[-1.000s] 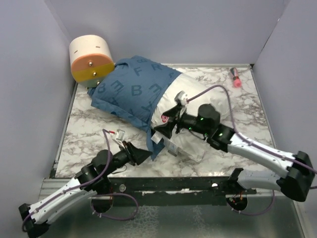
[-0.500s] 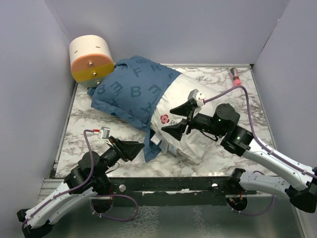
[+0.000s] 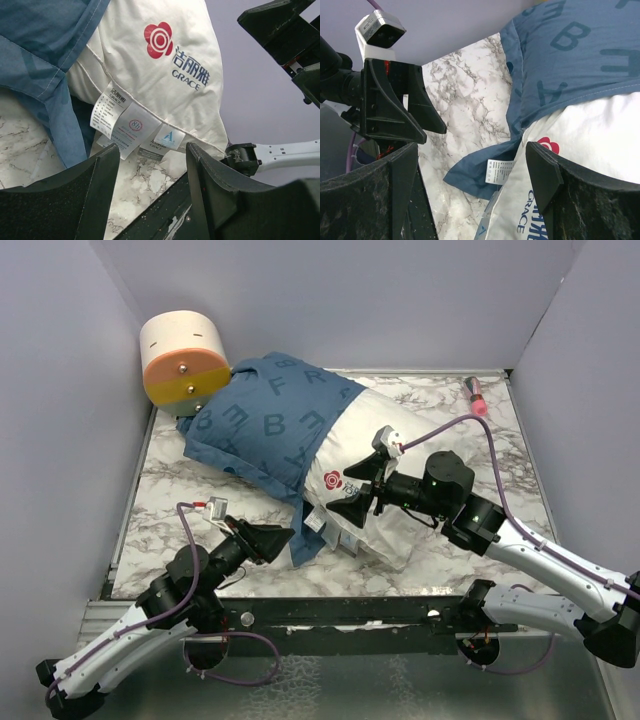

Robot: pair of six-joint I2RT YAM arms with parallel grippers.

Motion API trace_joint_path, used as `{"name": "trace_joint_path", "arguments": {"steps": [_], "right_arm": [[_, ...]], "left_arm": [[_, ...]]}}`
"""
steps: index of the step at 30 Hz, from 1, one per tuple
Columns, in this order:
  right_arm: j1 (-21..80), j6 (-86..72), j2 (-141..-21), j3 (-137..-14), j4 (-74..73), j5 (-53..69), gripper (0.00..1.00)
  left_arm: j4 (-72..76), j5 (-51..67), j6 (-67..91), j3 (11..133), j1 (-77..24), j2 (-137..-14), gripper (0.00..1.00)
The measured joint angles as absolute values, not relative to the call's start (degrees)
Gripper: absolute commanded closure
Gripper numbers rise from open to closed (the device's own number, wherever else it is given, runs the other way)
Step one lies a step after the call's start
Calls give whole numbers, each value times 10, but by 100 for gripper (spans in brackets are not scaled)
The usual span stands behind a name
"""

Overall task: Put the pillow into the pillowcase
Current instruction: Stuff the pillow into the pillowcase.

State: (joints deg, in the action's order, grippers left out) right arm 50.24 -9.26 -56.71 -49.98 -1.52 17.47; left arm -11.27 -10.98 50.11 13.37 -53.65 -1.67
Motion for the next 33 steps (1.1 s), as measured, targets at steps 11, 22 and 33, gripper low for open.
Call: {"name": "trace_joint_path", "arguments": {"steps": [11,22,33], "right_arm": [[502,-92,-575,-500,-15,175,12],[502,-94,-569,-500,-51,109,0],[317,-113,-543,-513,-125,61,0]], "left_arm": [[-94,-107,462,158,-536,-109,36],[-38,-63,257,387,-532,-435,18],[-50,60,169,551,-357,-666,20]]}}
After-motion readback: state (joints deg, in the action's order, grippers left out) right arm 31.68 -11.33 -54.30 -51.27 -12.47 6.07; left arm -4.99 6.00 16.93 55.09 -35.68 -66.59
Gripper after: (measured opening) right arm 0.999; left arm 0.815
